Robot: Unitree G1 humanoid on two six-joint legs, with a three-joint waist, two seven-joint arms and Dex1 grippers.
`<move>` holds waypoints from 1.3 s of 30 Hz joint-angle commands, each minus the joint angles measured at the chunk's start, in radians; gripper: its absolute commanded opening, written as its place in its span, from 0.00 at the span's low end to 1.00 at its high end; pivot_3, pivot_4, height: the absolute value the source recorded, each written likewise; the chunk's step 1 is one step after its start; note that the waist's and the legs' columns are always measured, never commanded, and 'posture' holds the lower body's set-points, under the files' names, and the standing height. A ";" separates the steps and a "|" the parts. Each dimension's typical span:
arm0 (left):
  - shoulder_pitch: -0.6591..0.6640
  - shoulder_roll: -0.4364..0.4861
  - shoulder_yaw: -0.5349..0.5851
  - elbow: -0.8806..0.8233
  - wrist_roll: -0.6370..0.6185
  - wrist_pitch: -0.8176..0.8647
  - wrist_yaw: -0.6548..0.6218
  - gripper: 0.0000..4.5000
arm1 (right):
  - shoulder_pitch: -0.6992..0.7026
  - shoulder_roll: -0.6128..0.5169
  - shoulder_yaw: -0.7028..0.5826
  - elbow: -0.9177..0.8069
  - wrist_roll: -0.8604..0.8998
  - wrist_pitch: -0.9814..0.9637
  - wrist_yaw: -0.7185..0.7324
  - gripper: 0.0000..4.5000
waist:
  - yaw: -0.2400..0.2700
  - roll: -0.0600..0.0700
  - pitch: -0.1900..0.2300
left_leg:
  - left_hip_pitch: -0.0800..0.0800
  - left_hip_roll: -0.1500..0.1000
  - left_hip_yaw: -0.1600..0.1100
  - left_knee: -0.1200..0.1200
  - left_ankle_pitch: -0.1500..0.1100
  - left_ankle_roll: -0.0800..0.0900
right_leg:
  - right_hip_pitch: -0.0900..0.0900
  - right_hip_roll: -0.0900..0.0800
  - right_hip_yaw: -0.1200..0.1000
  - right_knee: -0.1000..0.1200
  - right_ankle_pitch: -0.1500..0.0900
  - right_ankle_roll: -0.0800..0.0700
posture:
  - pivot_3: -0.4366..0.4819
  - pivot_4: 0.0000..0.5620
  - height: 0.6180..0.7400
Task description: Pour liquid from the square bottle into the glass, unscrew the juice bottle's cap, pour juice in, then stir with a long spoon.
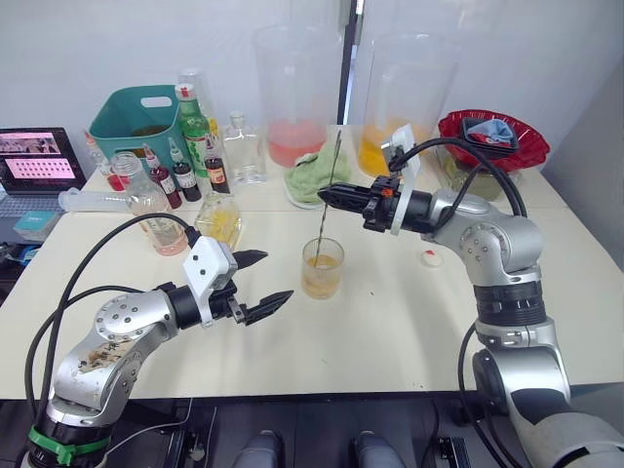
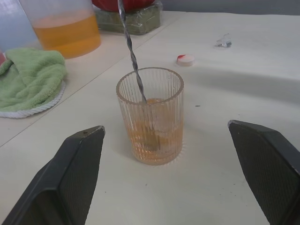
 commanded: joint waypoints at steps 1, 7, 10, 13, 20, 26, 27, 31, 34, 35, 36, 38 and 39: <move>-0.003 -0.002 -0.004 -0.011 0.011 -0.033 -0.003 0.99 | -0.036 -0.044 0.032 -0.075 0.008 0.022 0.039 0.00 | 0.001 0.000 0.000 | 0.000 0.000 0.000 0.000 0.000 0.000 | 0.000 0.000 0.000 0.000 0.000 0.000 | 0.48 0.27 1.00; -0.011 -0.006 -0.013 -0.001 0.013 -0.042 -0.006 0.99 | -0.033 -0.159 0.086 -0.132 -0.005 0.033 0.114 0.00 | 0.002 0.000 0.000 | -0.001 0.000 0.000 0.000 0.000 0.000 | 0.000 0.000 -0.001 -0.001 0.000 0.000 | 0.48 0.27 1.00; -0.011 -0.006 -0.019 0.005 0.012 -0.053 -0.011 0.99 | -0.040 -0.198 0.077 -0.140 0.002 0.033 0.132 0.00 | 0.002 0.000 0.000 | -0.001 0.000 0.000 0.000 0.000 0.000 | 0.000 0.000 -0.001 -0.001 0.000 0.000 | 0.48 0.27 1.00; -0.020 -0.006 -0.024 0.016 0.013 -0.059 -0.016 0.99 | -0.045 -0.224 0.077 -0.132 -0.006 0.023 0.143 0.00 | 0.002 0.000 0.000 | -0.001 0.000 0.000 0.000 0.000 0.000 | 0.000 0.000 -0.001 -0.001 0.000 0.000 | 0.48 0.27 1.00; -0.033 -0.009 -0.034 0.030 0.016 -0.067 -0.022 0.99 | -0.054 -0.241 0.069 -0.126 -0.001 0.025 0.145 0.00 | 0.003 0.000 0.000 | -0.001 0.000 0.001 0.000 0.000 0.000 | 0.000 0.000 -0.001 -0.001 0.000 0.000 | 0.48 0.27 1.00; -0.033 -0.009 -0.032 0.027 0.017 -0.064 -0.018 0.99 | -0.094 -0.248 0.030 -0.103 0.014 0.025 0.139 0.00 | 0.003 0.000 0.000 | -0.001 0.000 0.000 0.000 0.000 0.000 | 0.000 0.000 -0.001 -0.001 0.000 0.000 | 0.48 0.27 1.00; -0.032 -0.009 -0.032 0.027 0.017 -0.064 -0.018 0.99 | -0.100 -0.248 0.032 -0.099 0.011 0.023 0.141 0.00 | 0.003 0.000 0.000 | -0.001 0.000 0.000 0.000 0.000 0.000 | 0.000 0.000 -0.001 -0.001 0.000 0.000 | 0.48 0.27 1.00; -0.026 -0.012 -0.033 0.017 0.017 -0.061 -0.011 0.99 | -0.107 -0.230 0.051 -0.099 0.014 0.029 0.149 0.00 | 0.002 0.000 0.000 | -0.001 0.000 0.000 0.000 0.000 0.000 | 0.000 0.000 -0.001 -0.001 0.000 0.000 | 0.48 0.27 1.00; -0.022 -0.014 -0.032 0.013 0.015 -0.060 -0.008 0.99 | -0.114 -0.220 0.063 -0.093 -0.003 0.010 0.147 0.00 | 0.002 0.000 0.000 | -0.001 0.000 0.000 0.000 0.000 0.000 | 0.000 0.000 -0.001 -0.001 0.000 0.000 | 0.48 0.27 1.00; -0.020 -0.014 -0.031 0.013 0.016 -0.061 -0.007 0.99 | -0.118 -0.220 0.068 -0.092 -0.011 0.002 0.147 0.00 | 0.002 0.000 0.000 | -0.001 0.000 0.000 0.000 0.000 0.000 | 0.000 0.000 -0.001 -0.001 0.000 0.000 | 0.48 0.27 1.00; -0.019 -0.014 -0.031 0.013 0.017 -0.062 -0.007 0.99 | -0.121 -0.220 0.071 -0.092 -0.015 -0.002 0.149 0.00 | 0.003 0.000 0.000 | -0.001 0.000 0.000 0.000 0.000 0.000 | 0.000 0.000 -0.001 -0.001 0.000 0.000 | 0.48 0.27 1.00; -0.016 -0.015 -0.031 0.011 0.016 -0.061 -0.006 0.99 | -0.123 -0.210 0.077 -0.094 -0.015 -0.008 0.151 0.00 | 0.003 0.000 0.000 | -0.001 0.000 0.000 0.000 0.000 0.000 | 0.000 0.000 -0.001 -0.001 0.000 0.000 | 0.48 0.27 1.00; -0.016 -0.015 -0.032 0.011 0.016 -0.061 -0.005 0.99 | -0.124 -0.201 0.078 -0.094 -0.013 -0.011 0.150 0.00 | 0.003 0.000 0.000 | -0.001 0.000 0.000 0.000 0.000 0.000 | 0.000 0.000 -0.001 -0.001 0.000 0.000 | 0.48 0.27 1.00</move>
